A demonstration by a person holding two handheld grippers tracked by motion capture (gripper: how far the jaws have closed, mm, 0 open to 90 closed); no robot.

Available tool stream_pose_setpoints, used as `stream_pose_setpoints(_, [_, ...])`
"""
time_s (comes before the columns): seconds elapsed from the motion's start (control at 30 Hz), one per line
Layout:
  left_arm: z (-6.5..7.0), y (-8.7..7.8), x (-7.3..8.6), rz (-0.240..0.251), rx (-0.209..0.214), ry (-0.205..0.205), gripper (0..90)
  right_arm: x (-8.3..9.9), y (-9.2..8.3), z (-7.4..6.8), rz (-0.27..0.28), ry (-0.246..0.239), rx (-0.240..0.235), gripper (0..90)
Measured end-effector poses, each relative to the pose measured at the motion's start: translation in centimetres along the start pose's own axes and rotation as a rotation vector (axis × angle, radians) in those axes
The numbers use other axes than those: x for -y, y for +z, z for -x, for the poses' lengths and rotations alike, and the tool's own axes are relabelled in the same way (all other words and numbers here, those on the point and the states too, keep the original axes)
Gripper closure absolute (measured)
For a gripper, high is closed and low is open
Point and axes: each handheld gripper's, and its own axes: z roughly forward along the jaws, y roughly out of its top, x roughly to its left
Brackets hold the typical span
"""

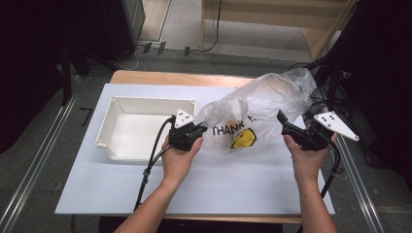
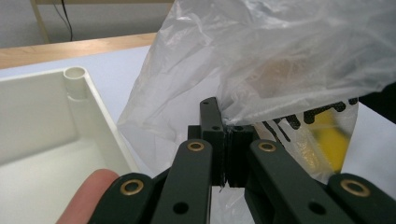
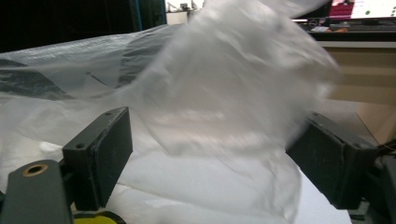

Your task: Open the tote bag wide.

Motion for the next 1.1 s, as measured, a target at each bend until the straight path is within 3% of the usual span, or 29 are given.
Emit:
stream_pose_setpoints(0.07, [0.0,-0.1,0.2,-0.002,0.006,0.002,90.0,-0.1,0.4,-0.4,-0.012,-0.02,-0.011,28.9])
stream_pose_setpoints(0.17, [0.0,-0.2,0.4,0.001,0.007,0.0,90.0,0.1,1.0,-0.8,-0.044,-0.043,-0.015,57.2])
stream_pose_setpoints(0.27, [-0.2,-0.5,0.5,0.002,0.01,0.0,89.4,0.3,1.5,-1.0,-0.078,-0.05,-0.041,74.3])
stream_pose_setpoints(0.3, [-0.3,-0.5,0.5,0.006,0.009,-0.004,87.5,0.4,1.6,-1.2,-0.082,-0.069,-0.031,78.2])
stream_pose_setpoints(0.33, [-0.4,-0.6,0.5,0.009,0.01,-0.008,79.4,0.7,1.9,-1.5,-0.097,-0.092,-0.025,85.1])
stream_pose_setpoints(0.4, [-0.5,-0.8,0.5,0.026,0.024,-0.019,74.9,0.8,2.0,-1.6,-0.105,-0.098,-0.023,87.0])
stream_pose_setpoints(0.5, [-0.2,-1.4,0.1,0.051,0.004,-0.017,56.2,1.5,2.4,-2.0,-0.131,-0.12,-0.028,88.6])
stream_pose_setpoints(0.53, [0.0,-1.9,-0.3,0.08,-0.001,-0.013,47.2,2.0,2.7,-2.2,-0.146,-0.124,-0.035,88.6])
stream_pose_setpoints(0.57, [0.0,-1.9,-0.3,0.08,-0.001,-0.013,44.9,2.0,2.7,-2.2,-0.146,-0.124,-0.035,88.6])
stream_pose_setpoints(0.73, [0.9,-3.2,-1.7,0.149,0.008,0.014,36.0,3.3,3.3,-3.1,-0.187,-0.144,-0.061,88.7])
stream_pose_setpoints(0.87, [1.5,-3.6,-2.6,0.168,0.015,0.033,34.1,4.0,3.6,-3.6,-0.202,-0.156,-0.077,88.6])
stream_pose_setpoints(1.1, [1.4,-3.7,-4.7,0.219,-0.042,0.019,30.6,5.3,3.7,-4.5,-0.225,-0.167,-0.123,88.1])
